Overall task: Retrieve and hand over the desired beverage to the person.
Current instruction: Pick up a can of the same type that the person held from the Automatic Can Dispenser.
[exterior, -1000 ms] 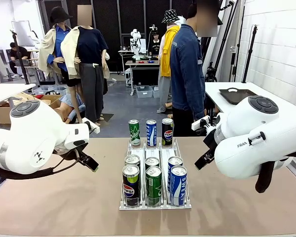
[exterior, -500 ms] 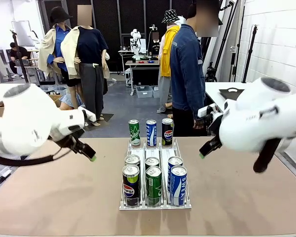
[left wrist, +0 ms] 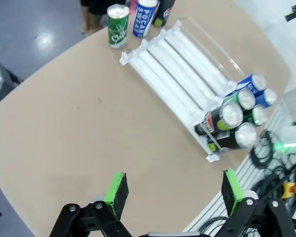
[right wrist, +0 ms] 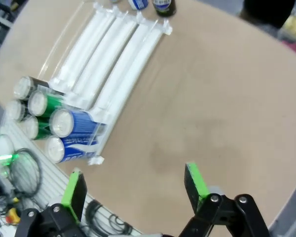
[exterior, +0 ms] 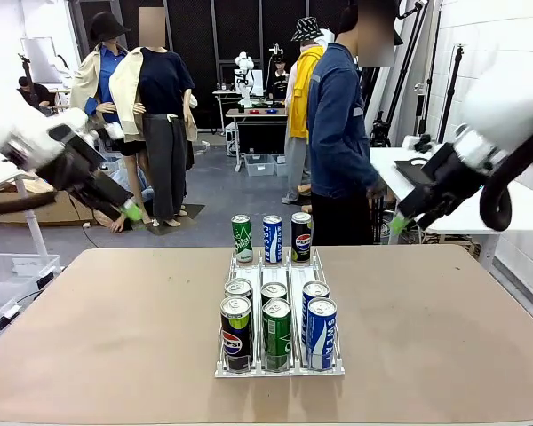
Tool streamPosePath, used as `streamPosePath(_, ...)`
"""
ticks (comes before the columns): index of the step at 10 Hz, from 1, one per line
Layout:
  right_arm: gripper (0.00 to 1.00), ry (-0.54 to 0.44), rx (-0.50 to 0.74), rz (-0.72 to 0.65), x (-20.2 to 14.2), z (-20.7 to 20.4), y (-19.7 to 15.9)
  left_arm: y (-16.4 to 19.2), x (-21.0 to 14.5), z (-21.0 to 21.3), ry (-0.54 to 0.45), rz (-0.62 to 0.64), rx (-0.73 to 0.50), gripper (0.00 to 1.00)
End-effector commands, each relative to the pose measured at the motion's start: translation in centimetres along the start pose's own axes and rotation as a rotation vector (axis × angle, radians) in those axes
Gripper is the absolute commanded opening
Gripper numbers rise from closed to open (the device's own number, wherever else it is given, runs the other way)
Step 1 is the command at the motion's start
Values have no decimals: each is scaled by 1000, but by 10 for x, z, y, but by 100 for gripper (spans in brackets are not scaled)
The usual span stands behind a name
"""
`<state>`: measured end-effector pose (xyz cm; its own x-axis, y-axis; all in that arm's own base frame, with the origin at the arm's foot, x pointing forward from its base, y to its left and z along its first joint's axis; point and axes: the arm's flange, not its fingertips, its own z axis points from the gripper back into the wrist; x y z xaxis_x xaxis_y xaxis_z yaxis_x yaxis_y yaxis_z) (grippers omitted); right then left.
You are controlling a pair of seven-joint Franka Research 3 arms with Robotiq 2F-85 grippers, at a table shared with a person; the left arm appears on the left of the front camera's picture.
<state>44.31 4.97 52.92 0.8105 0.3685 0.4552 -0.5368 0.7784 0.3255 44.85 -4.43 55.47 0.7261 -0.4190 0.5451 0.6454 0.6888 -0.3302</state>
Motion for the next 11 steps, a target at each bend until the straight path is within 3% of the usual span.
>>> streamPosePath(1, 100, -104, 227, -60, -2, 16, -39, 42, -10, 13, -68, 83, -109, 100)
streamPosePath(4, 100, -281, 425, -86, -35, 50, -77, 89, -58, 39, -219, 196, -211, 100)
streamPosePath(7, 100, -424, 512, -123, -76, 67, -108, 111, -107, 63, -390, 271, -238, 100)
streamPosePath(9, 100, -505, 598, -133, -96, 75, -128, 110, -118, 82, -541, 295, -243, 100)
streamPosePath(11, 100, -541, 631, -137, -104, 79, -136, 111, -114, 91, -615, 324, -256, 100)
